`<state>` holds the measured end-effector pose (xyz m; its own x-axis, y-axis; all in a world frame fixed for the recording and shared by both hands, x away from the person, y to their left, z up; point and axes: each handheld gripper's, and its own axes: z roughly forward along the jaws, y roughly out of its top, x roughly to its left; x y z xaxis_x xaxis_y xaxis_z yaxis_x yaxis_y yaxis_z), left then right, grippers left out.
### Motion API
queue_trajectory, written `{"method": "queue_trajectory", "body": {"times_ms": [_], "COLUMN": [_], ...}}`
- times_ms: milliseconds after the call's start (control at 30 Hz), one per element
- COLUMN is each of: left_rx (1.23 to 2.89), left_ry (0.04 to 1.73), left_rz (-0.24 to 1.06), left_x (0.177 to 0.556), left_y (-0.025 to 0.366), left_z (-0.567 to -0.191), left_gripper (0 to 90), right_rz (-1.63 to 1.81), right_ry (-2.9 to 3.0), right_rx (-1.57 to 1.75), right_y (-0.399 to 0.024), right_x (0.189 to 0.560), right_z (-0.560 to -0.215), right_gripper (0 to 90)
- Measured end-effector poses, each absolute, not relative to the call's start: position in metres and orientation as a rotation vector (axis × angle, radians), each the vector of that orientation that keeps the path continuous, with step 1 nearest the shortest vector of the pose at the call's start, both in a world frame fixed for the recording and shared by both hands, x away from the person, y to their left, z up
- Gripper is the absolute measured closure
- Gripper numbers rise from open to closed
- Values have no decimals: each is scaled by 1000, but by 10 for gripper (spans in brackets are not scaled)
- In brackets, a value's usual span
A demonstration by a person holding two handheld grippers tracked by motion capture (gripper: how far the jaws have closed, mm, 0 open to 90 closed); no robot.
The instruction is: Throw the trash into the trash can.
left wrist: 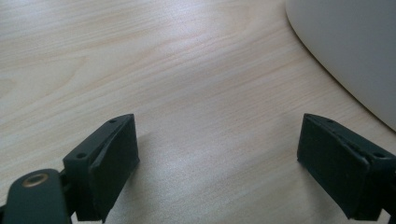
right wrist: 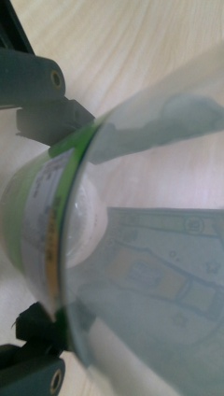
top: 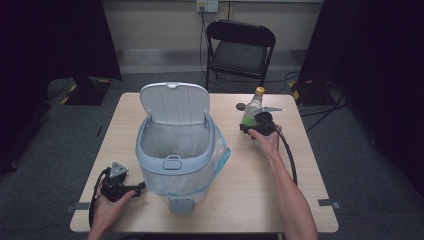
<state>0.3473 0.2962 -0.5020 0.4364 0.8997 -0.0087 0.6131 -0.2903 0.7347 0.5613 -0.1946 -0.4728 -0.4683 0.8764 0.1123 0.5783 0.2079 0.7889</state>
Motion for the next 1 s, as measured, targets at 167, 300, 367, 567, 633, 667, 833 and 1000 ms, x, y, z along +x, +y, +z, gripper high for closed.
{"method": "queue_trajectory", "body": {"times_ms": [167,300,367,567,633,667,833,1000], "left_rx": [2017,2016,2018,2017,2016,2017,2017,2017], "left_ry": [1268,1268,1267,1268,1268,1267,1268,1268], "left_rz": [544,544,545,545,545,546,546,546], "left_x": [347,347,347,347,347,347,347,347], "left_y": [296,296,296,296,296,296,296,296], "left_z": [-502,-502,-502,-502,-502,-502,-502,-502], "left_gripper": [119,119,119,119,119,119,119,119], "right_rz": [1162,1172,1180,1191,1202,1215,1254,1309], "right_ry": [2137,2136,2132,2131,2133,2131,2129,2116], "right_rx": [1343,1332,1332,1321,1322,1322,1315,1300], "right_y": [-196,-198,-200,-206,-208,-209,-213,-216], "right_x": [546,534,528,510,504,501,483,466], "right_z": [-467,-459,-455,-444,-441,-440,-430,-421], "right_gripper": [278,278,278,278,278,278,278,278]}}
